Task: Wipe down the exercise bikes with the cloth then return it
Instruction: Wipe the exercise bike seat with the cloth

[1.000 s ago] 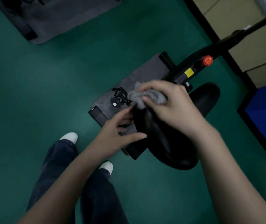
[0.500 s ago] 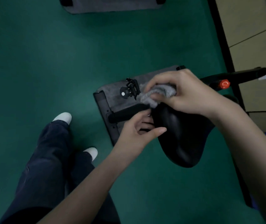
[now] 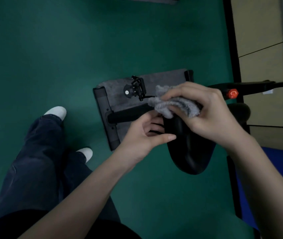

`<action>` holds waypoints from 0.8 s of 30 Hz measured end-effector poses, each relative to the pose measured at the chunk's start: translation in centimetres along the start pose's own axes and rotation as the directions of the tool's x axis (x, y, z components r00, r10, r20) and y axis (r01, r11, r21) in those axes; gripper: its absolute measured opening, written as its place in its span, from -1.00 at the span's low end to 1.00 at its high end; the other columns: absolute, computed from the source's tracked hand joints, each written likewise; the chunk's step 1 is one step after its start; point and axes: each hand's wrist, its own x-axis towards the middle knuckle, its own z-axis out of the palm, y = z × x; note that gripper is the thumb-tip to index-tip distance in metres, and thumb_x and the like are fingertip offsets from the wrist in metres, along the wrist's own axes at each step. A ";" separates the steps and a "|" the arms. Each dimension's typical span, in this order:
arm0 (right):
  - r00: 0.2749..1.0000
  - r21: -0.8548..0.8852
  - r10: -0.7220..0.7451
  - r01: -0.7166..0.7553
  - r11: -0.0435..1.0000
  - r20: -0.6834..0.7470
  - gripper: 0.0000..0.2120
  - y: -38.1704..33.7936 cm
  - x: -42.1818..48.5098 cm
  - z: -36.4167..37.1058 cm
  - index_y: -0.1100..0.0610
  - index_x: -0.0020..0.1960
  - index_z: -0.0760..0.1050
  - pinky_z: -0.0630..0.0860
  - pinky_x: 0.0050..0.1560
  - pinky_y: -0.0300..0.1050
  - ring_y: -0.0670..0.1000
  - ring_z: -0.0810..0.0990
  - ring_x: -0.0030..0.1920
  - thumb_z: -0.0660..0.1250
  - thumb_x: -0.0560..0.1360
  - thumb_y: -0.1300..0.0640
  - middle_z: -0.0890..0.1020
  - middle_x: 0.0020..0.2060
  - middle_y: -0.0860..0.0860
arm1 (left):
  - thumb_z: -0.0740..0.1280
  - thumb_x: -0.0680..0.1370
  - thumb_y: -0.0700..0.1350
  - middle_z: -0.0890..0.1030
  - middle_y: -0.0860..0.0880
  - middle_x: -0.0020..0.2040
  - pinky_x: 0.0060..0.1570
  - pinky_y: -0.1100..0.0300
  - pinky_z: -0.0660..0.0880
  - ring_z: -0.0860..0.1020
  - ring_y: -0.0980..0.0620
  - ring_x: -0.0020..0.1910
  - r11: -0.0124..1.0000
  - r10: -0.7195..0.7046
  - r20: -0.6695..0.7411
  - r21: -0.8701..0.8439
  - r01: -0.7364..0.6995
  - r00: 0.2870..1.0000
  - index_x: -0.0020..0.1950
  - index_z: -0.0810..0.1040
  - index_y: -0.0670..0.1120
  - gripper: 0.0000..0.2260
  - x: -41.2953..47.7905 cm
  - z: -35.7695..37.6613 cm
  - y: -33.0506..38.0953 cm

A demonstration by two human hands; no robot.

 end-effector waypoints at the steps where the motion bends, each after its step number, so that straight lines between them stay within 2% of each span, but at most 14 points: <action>1: 1.000 0.004 0.005 -0.005 1.000 -0.028 -0.81 0.1 0.4 -0.1 0.19 0.04 0.62 0.49 0.06 -0.26 -0.15 0.60 0.01 0.40 0.46 0.35 0.65 -0.05 -0.05 | 0.48 0.36 -0.35 0.58 0.00 -0.05 -0.08 0.36 0.50 0.56 0.14 -0.13 1.000 0.002 0.005 0.013 -0.002 1.000 0.26 0.47 -0.09 -0.49 0.1 0.0 0.1; 3: 0.995 0.009 0.075 -0.075 0.997 -0.058 -0.86 0.7 2.1 -0.3 0.14 0.03 0.62 0.47 0.03 -0.34 -0.19 0.60 -0.01 0.38 0.48 0.25 0.66 -0.06 -0.09 | 0.48 0.37 -0.33 0.58 -0.01 -0.04 -0.06 0.33 0.52 0.57 0.13 -0.12 0.999 -0.002 0.018 0.040 0.002 1.000 0.30 0.45 -0.11 -0.47 0.2 -0.2 0.2; 5: 0.975 -0.009 0.219 -0.219 0.976 -0.028 -0.87 2.0 4.1 -0.8 0.06 0.00 0.62 0.48 0.02 -0.26 -0.12 0.62 -0.04 0.37 0.48 0.19 0.68 -0.10 -0.05 | 0.48 0.37 -0.31 0.59 -0.02 -0.03 -0.02 0.28 0.53 0.58 0.10 -0.10 0.998 -0.011 0.033 0.066 0.009 0.999 0.32 0.45 -0.11 -0.46 0.3 -0.4 0.4; 7: 0.936 0.044 0.351 -0.351 0.936 0.006 -0.88 3.5 5.2 -1.1 0.04 -0.01 0.62 0.49 0.10 -0.18 -0.05 0.61 -0.01 0.37 0.48 0.18 0.67 -0.11 0.00 | 0.47 0.38 -0.30 0.60 -0.03 -0.02 -0.01 0.25 0.56 0.59 0.09 -0.09 0.996 -0.013 0.056 0.091 0.008 0.998 0.31 0.47 -0.11 -0.49 0.4 -0.8 0.6; 9: 0.913 0.135 0.405 -0.396 0.908 -0.048 -0.88 3.9 4.6 -1.0 0.07 0.00 0.61 0.51 0.17 -0.09 -0.03 0.62 0.01 0.37 0.48 0.21 0.68 -0.08 0.03 | 0.48 0.36 -0.26 0.60 -0.04 -0.01 -0.02 0.27 0.56 0.59 0.10 -0.10 0.992 -0.016 0.073 0.123 0.006 0.997 0.30 0.47 -0.11 -0.48 0.5 -1.2 0.9; 13: 0.889 0.227 0.291 -0.220 0.949 -0.352 -0.81 0.8 0.2 1.0 0.11 -0.01 0.62 0.48 0.09 -0.33 -0.22 0.61 0.01 0.37 0.42 0.30 0.67 -0.06 -0.11 | 0.47 0.26 -0.12 0.57 -0.06 0.09 0.02 0.29 0.51 0.59 0.10 -0.04 0.976 -0.005 0.089 0.217 -0.014 0.996 0.30 0.45 -0.07 -0.40 1.3 -2.0 2.6; 15: 0.870 0.219 0.227 -0.142 0.965 -0.437 -0.78 -0.9 -2.3 3.0 0.17 0.01 0.62 0.49 0.11 -0.24 -0.10 0.62 0.06 0.37 0.42 0.37 0.66 -0.02 -0.03 | 0.47 0.27 -0.09 0.60 0.03 0.11 0.06 0.28 0.49 0.60 0.13 0.02 0.964 0.013 0.123 0.262 -0.046 0.992 0.25 0.49 -0.02 -0.45 1.9 -2.3 3.8; 17: 0.814 0.167 0.193 -0.120 0.979 -0.547 -0.78 -2.0 -4.3 5.3 0.26 0.04 0.62 0.50 0.17 -0.03 0.06 0.60 0.11 0.38 0.43 0.44 0.65 0.03 0.09 | 0.46 0.25 -0.04 0.58 0.08 0.17 0.06 0.31 0.49 0.58 0.21 0.07 0.941 0.032 0.162 0.329 -0.085 0.986 0.19 0.49 0.10 -0.49 2.7 -2.5 5.0; 18: 0.755 0.179 0.208 -0.122 0.976 -0.622 -0.79 -2.3 -5.2 6.5 0.30 0.04 0.62 0.50 0.18 0.03 0.11 0.59 0.13 0.38 0.44 0.45 0.64 0.04 0.13 | 0.45 0.25 -0.02 0.54 0.06 0.24 0.04 0.33 0.49 0.56 0.23 0.09 0.920 0.038 0.172 0.380 -0.101 0.984 0.21 0.48 0.11 -0.48 3.3 -2.5 5.6; 19: 0.666 0.196 0.240 -0.142 0.970 -0.707 -0.82 -2.5 -6.0 7.6 0.31 0.04 0.61 0.49 0.19 0.02 0.13 0.59 0.13 0.37 0.46 0.44 0.64 0.04 0.15 | 0.46 0.26 -0.02 0.49 0.03 0.30 0.03 0.33 0.50 0.55 0.22 0.12 0.896 0.039 0.180 0.429 -0.114 0.983 0.24 0.46 0.11 -0.45 3.9 -2.5 6.2; 20: 0.541 0.228 0.294 -0.187 0.956 -0.788 -0.84 -2.8 -6.8 8.6 0.30 0.04 0.60 0.48 0.18 -0.03 0.10 0.60 0.11 0.35 0.48 0.42 0.63 0.03 0.14 | 0.47 0.27 -0.03 0.46 0.03 0.33 0.05 0.31 0.52 0.53 0.21 0.16 0.872 0.035 0.194 0.473 -0.125 0.980 0.27 0.45 0.09 -0.43 4.5 -2.4 6.7; 21: 0.380 0.288 0.367 -0.249 0.925 -0.849 -0.86 -3.1 -7.5 9.5 0.27 0.04 0.59 0.47 0.18 -0.09 0.06 0.60 0.10 0.33 0.50 0.38 0.63 0.02 0.09 | 0.49 0.30 -0.06 0.44 0.05 0.35 0.09 0.29 0.52 0.52 0.21 0.19 0.846 0.027 0.217 0.515 -0.138 0.976 0.29 0.44 0.09 -0.42 5.1 -2.4 7.1; 22: 0.189 0.383 0.449 -0.301 0.873 -0.873 -0.86 -3.3 -8.1 10.3 0.23 0.05 0.57 0.47 0.18 -0.13 -0.01 0.60 0.09 0.32 0.52 0.34 0.62 0.02 0.04 | 0.50 0.33 -0.08 0.43 0.07 0.35 0.12 0.29 0.51 0.50 0.23 0.21 0.815 0.017 0.248 0.558 -0.157 0.969 0.31 0.42 0.10 -0.42 5.7 -2.3 7.5; 24: -0.200 0.601 0.567 -0.312 0.736 -0.799 -0.84 -3.6 -9.0 11.7 0.20 0.09 0.54 0.47 0.20 -0.20 -0.10 0.59 0.12 0.30 0.53 0.32 0.61 0.05 -0.03 | 0.50 0.33 -0.05 0.42 0.11 0.36 0.15 0.33 0.46 0.46 0.27 0.24 0.740 -0.011 0.317 0.640 -0.206 0.948 0.31 0.40 0.15 -0.41 6.8 -2.1 8.3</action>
